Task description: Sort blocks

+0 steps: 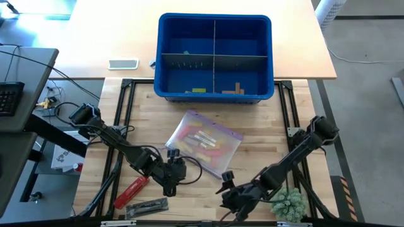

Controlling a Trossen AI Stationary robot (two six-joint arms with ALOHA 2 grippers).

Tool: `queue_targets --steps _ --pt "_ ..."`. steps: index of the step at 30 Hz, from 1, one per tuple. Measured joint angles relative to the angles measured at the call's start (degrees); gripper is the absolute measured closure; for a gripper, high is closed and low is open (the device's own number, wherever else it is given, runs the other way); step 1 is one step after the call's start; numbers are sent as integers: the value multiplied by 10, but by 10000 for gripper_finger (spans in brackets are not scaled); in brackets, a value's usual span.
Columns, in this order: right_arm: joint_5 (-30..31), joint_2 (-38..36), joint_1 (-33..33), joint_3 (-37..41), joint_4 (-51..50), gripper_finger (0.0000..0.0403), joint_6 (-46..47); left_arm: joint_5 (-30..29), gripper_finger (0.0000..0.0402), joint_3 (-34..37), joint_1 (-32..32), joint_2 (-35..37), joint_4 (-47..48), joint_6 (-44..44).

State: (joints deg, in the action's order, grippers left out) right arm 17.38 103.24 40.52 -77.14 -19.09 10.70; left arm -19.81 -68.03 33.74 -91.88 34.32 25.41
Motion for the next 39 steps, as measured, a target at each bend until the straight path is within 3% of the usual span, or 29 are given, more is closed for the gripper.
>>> queue_targets --steps 14,22,32,39 --pt "17 26 -24 0 -3 190 59 -1 259 0 -4 0 2 -75" --pt "35 31 -52 0 -42 190 59 -9 259 0 -12 0 5 -74" --pt "37 39 -121 1 -33 190 -95 -37 259 0 -41 0 5 -48" --pt "25 65 -156 1 -42 190 -51 -74 259 0 -57 0 35 -84"
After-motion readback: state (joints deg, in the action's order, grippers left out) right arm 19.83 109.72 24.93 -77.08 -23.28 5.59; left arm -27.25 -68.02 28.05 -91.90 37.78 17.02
